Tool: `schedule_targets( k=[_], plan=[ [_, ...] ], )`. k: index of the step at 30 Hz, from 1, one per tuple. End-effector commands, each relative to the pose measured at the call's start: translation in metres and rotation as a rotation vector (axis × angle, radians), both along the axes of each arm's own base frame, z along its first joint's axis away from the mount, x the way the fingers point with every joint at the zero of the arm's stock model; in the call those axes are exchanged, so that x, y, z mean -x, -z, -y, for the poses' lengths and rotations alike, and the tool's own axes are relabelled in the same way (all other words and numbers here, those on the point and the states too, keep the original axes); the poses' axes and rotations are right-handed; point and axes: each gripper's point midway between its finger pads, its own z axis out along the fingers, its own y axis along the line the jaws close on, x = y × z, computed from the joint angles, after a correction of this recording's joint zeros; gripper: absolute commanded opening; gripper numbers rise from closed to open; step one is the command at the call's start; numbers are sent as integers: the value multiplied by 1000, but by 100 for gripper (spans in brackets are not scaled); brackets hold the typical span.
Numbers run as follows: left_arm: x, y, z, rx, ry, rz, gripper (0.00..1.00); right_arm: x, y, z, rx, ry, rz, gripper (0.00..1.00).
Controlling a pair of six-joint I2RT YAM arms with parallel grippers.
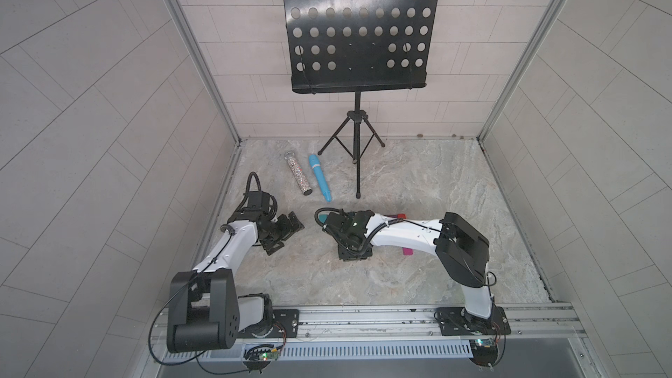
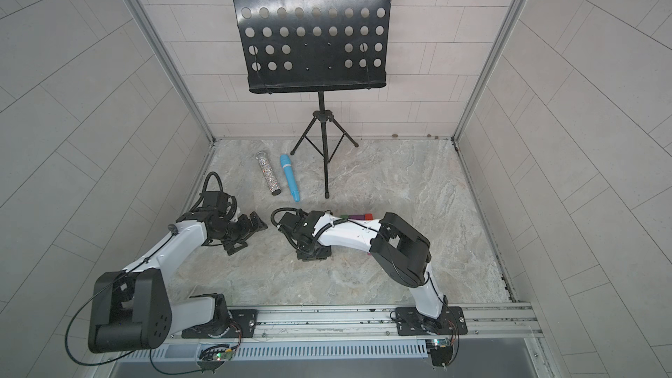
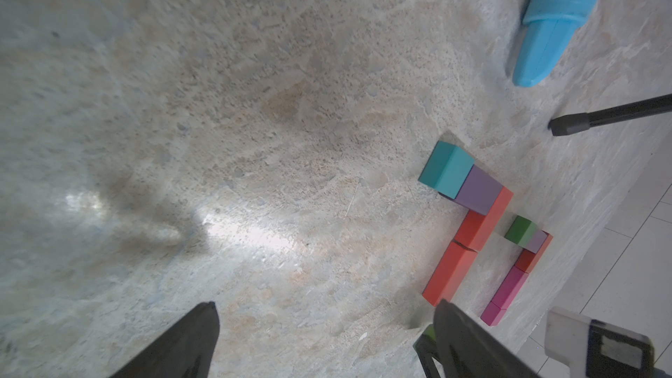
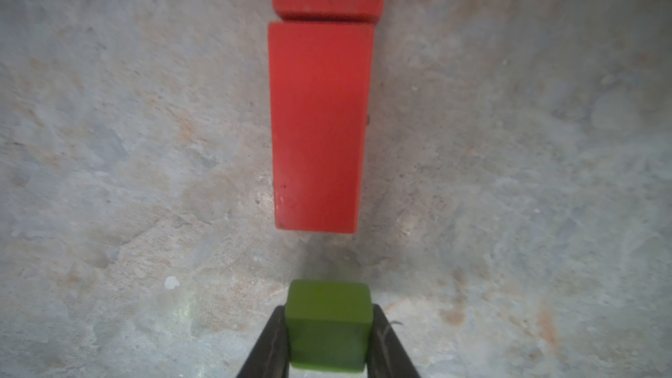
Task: Assemble the number 7 with building blocks
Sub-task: Place the building block at the center of the board.
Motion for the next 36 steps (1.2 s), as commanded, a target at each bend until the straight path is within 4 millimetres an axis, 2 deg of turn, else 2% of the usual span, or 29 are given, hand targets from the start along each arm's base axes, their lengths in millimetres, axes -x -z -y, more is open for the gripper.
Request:
schedule_targets(
  k=[1,8,17,21,26,36],
  plan=[
    [2,3,-1,-11,1,-6,100,-1,1,-5,2,15,1,30],
    [2,3,0,-10,3,-6,100,0,8,-3,17,21,-7,31],
    [2,4,-1,-13,2,-7,100,-1,9,-5,21,24,-5,44],
    [2,3,-1,-17,1,-3,100,-2,1,-4,17,23,13,48],
    [2,2,-2,-19,0,-2,100,3,-9,-2,17,13,24,47],
    [2,3,-2,-22,-1,-4,100,6,1,0,38,13,6,43]
  ],
)
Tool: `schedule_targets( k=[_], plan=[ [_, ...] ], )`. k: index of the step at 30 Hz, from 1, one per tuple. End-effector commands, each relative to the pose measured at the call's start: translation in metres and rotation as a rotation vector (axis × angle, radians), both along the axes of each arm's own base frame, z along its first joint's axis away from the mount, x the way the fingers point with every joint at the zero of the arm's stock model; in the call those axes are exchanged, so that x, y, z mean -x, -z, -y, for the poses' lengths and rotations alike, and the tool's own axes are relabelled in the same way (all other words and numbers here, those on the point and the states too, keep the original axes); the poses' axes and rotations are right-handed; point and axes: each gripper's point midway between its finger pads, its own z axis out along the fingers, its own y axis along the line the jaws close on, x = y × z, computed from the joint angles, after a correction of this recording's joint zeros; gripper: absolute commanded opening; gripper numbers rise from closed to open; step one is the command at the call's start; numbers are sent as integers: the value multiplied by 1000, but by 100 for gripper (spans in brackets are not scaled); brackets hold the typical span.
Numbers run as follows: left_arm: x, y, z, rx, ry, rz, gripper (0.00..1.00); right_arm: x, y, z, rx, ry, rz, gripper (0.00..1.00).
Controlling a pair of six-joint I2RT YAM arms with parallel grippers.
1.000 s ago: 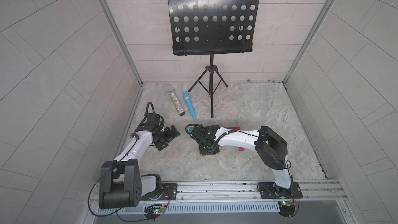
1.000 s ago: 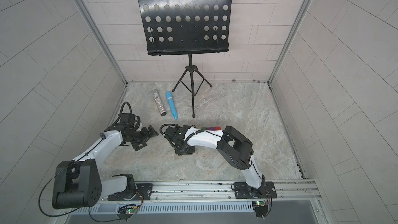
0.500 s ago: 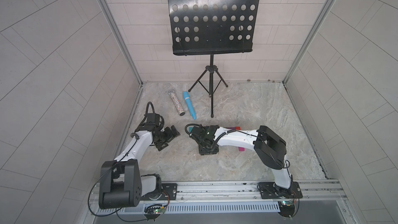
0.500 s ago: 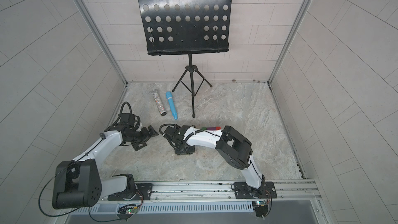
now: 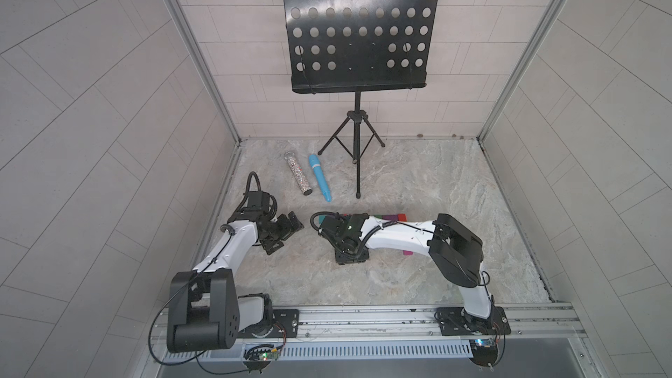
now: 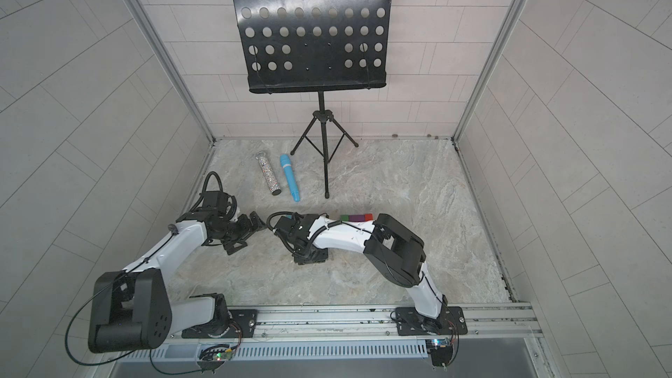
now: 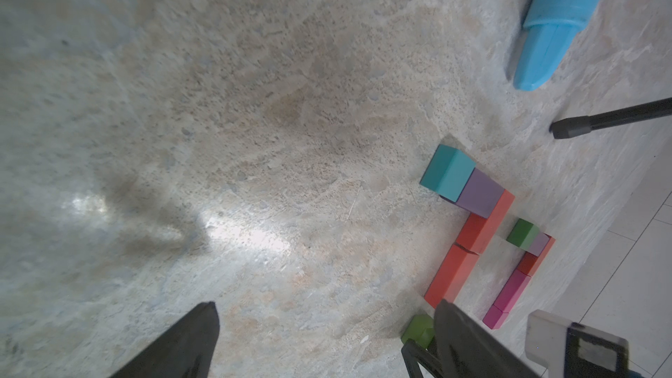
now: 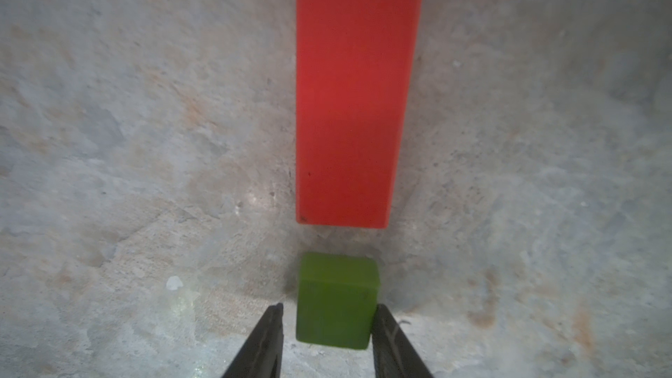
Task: Assemble the number 7 with building blocks
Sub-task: Place the building block at the center of the board, then assemble the building block at the center of the board.
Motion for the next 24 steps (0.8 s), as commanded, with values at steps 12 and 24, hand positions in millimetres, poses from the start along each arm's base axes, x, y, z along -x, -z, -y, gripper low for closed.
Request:
schedule_targets(
  k=[12,24],
  plan=[
    [3,2,-1,-12,2,-7,100,0,8,7,46,15,-12,36],
    [3,4,-1,-13,2,-13,100,-8,10,5,45,29,-5,35]
  ],
)
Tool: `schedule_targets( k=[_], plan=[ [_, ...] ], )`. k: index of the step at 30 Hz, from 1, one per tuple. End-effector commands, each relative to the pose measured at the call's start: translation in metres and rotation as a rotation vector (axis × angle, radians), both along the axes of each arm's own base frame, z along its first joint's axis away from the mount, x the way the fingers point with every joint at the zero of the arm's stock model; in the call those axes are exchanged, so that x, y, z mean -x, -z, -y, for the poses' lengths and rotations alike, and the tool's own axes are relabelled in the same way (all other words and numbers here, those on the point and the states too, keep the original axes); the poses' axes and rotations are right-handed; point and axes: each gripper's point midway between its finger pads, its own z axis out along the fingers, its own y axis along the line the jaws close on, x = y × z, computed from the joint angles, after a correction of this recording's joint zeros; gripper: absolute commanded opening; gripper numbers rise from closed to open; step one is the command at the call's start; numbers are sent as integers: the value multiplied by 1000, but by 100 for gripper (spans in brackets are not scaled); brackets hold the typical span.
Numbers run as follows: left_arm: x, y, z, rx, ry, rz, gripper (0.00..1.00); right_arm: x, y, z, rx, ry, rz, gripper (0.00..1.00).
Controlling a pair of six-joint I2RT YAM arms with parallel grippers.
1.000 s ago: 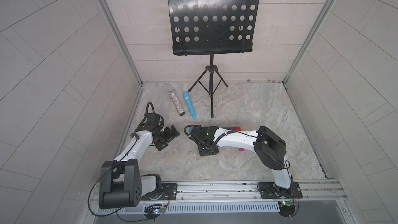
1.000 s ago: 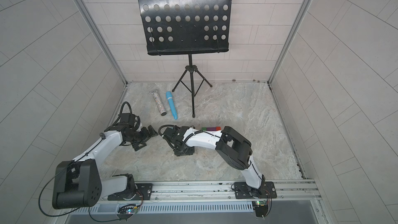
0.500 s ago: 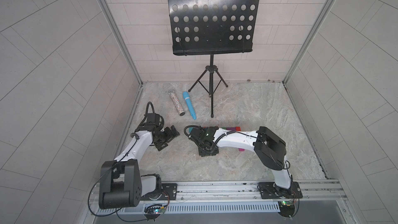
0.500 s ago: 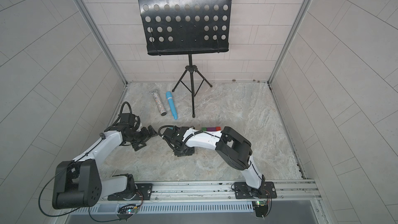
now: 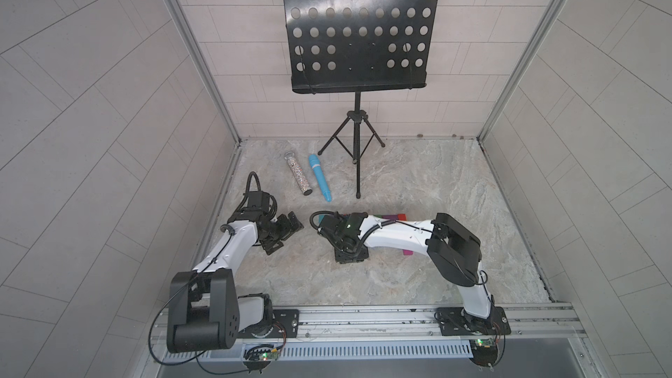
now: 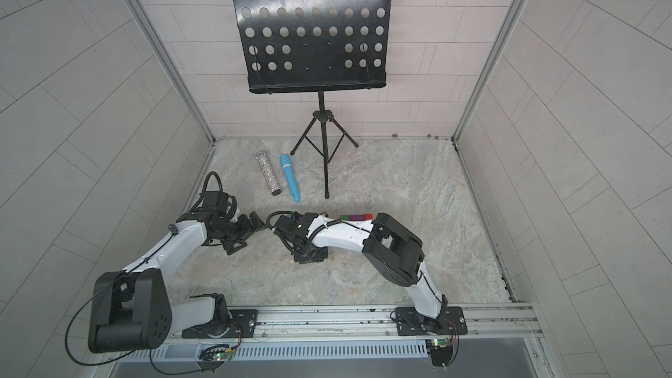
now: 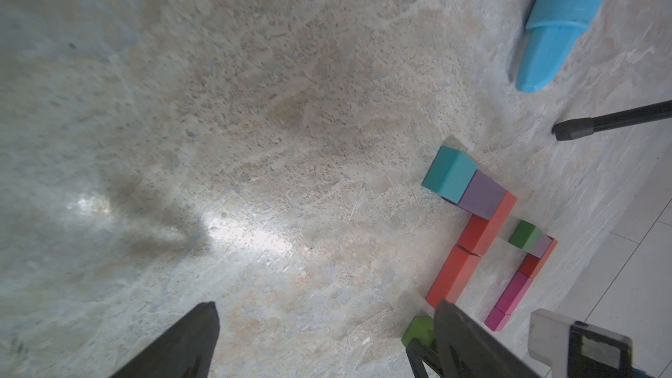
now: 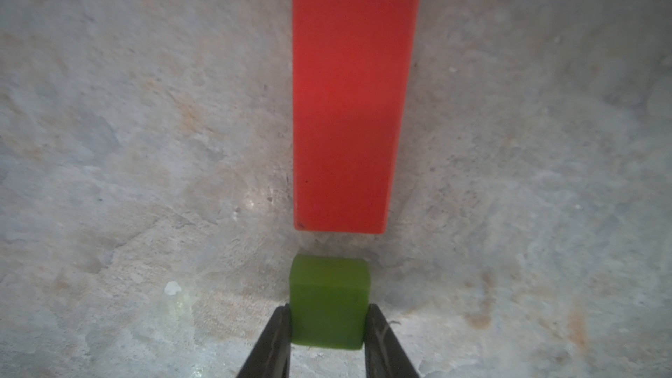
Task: Assemble the number 7 with building blocks
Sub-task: Assemble the building block at the center of the board.
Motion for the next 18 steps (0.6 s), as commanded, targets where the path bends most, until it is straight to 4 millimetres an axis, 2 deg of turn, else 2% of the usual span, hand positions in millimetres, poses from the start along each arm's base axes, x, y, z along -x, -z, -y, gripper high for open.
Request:
schedule_targets(
  k=[1,18],
  plan=[
    [3,3,0,-9,3,-10,100,-5,9,4,35,23,3,35],
    [3,4,1,-3,6,-11,100,-12,14,11,55,55,4,35]
  ],
)
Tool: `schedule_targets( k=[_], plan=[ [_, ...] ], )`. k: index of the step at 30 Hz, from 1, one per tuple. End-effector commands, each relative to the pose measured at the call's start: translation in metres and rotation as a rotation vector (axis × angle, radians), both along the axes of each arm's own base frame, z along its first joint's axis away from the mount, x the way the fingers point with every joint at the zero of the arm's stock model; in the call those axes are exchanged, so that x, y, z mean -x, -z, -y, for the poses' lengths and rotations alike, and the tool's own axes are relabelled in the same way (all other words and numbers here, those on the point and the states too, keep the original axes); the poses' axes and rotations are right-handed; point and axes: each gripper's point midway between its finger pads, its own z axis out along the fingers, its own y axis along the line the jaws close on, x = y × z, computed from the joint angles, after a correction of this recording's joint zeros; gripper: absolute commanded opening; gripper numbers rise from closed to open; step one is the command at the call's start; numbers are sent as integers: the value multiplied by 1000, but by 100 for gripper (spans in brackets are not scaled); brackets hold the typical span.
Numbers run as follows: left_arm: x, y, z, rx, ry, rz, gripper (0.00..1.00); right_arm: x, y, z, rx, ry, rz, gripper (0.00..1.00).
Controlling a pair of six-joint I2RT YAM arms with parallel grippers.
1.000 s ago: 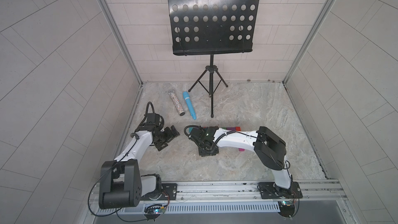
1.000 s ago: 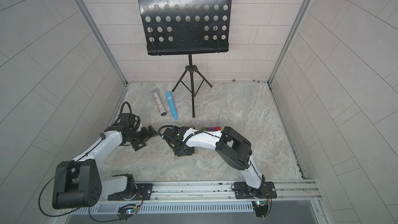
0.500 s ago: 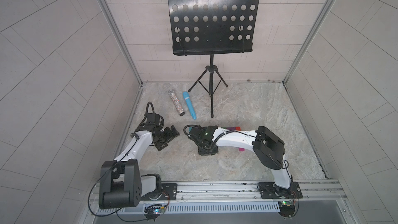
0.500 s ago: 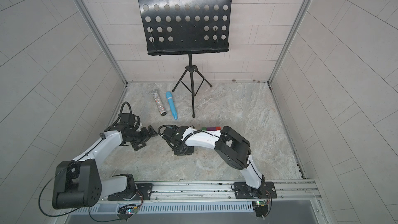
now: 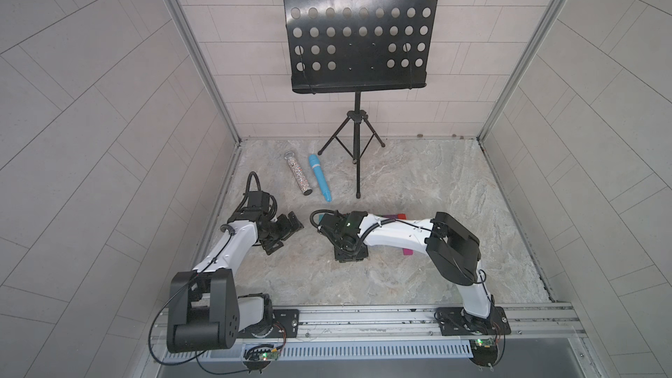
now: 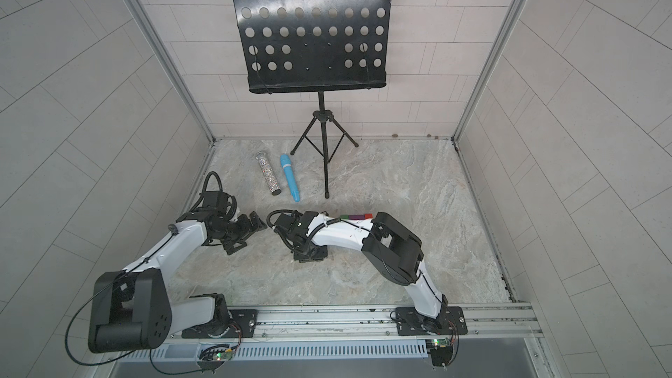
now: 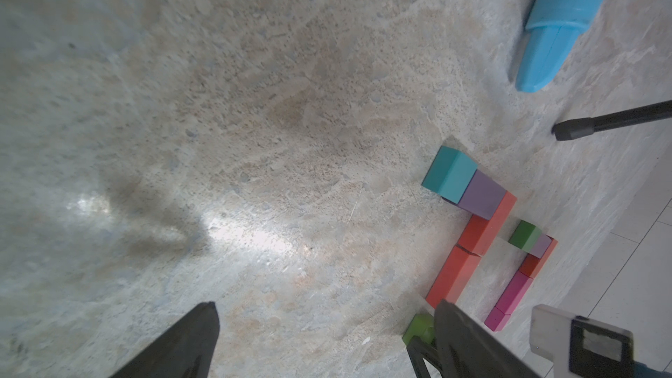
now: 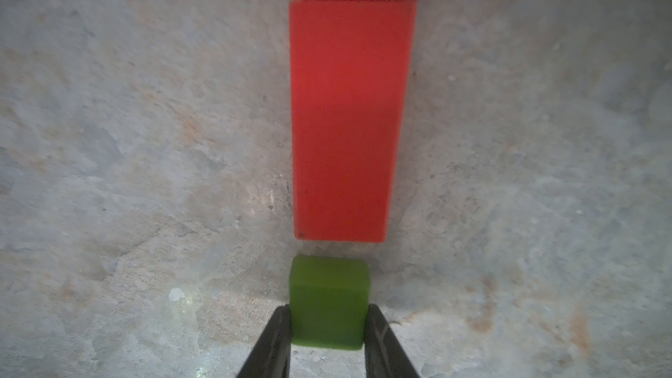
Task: Assemble the number 7 with building blocks
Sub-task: Assemble the building block at the center of the board.
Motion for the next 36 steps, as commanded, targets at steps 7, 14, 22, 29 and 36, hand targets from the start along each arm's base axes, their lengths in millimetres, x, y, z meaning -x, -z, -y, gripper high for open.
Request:
schedule_targets(
  k=[7,14,22,29,36],
  plan=[
    [3,4,0,-5,4,-12,100,-13,14,12,57,42,14,35],
    [3,5,0,-6,3,-16,100,-16,17,13,60,44,6,35],
    [3,5,0,-8,3,-16,100,-18,19,15,59,48,-1,35],
    [3,5,0,-7,3,-17,100,-18,22,15,63,46,-4,35],
    [3,5,0,-8,4,-16,100,-18,24,17,67,45,-8,35]
  ],
)
